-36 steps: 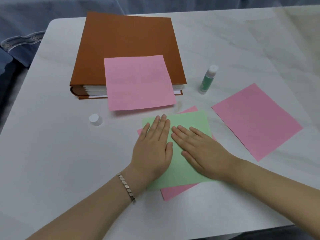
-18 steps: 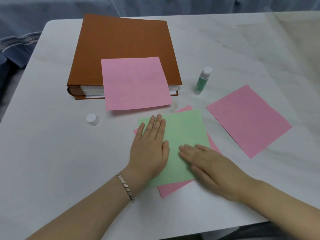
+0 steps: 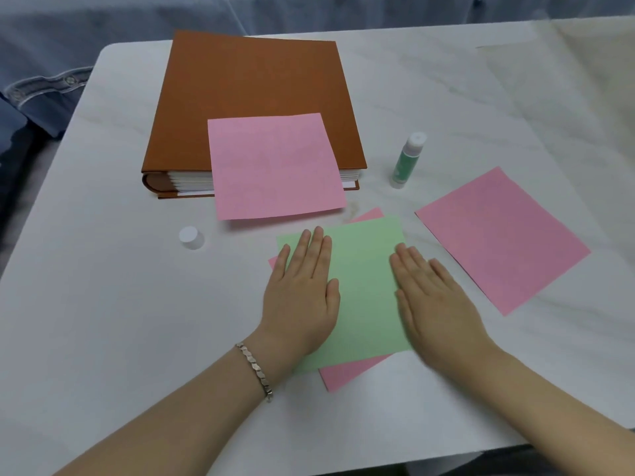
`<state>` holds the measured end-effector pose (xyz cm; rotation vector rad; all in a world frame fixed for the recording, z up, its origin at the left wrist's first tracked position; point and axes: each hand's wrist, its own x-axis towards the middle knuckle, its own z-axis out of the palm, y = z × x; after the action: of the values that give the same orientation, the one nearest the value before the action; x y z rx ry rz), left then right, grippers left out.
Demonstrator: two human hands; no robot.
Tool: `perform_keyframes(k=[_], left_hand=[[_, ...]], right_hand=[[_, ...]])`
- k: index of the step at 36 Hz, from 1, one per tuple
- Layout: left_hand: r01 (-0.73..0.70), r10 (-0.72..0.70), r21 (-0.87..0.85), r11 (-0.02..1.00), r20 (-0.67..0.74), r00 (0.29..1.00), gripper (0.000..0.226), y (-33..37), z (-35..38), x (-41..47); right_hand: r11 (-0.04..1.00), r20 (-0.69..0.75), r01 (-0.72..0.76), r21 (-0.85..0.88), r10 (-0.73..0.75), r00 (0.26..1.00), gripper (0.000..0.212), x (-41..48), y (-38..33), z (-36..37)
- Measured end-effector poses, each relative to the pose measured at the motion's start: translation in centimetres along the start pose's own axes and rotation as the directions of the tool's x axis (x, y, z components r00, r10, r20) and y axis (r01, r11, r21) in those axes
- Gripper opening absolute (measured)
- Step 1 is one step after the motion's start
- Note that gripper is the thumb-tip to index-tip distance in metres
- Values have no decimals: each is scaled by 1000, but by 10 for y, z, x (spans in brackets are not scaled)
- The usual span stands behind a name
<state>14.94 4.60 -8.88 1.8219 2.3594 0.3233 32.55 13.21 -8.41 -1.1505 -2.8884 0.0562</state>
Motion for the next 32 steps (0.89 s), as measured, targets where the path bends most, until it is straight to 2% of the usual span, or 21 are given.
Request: perform_keyframes(k=[7,11,15,20,26,29,32], left_hand=[[11,-11,-15,1000,18,1000,72,0,-1,1],[10,-10,-23,1000,-2,1000,62,1,-1,2],[-3,3,-33,999,5,1000,70,1,-2,0],[10,-10,-31,999,-6,1000,67,1,-2,1],[6,-6,-30,1000,0,1000,76,1,-4,0],[13,-12,-38,999,12,1000,74,1,-5,-1],[11,-10,-52,999,18,1000,68,1,-6,-1]], right_hand=[[995,-52,-100,-30,98,994,56,-4,2,-11],[1000,-80,-23,19,24,996,64,3,-34,-12],[998,15,36,60,-37,999,66,4,-52,1],[998,31,-10,60,8,999,62,-5,-24,-1],[996,3,-44,76,44,999,55,-21,18,-9],[951,-19,-140,275,151,988,38,-24,24,-25],[784,107,-310,538,301,948,28,-18,23,-42]])
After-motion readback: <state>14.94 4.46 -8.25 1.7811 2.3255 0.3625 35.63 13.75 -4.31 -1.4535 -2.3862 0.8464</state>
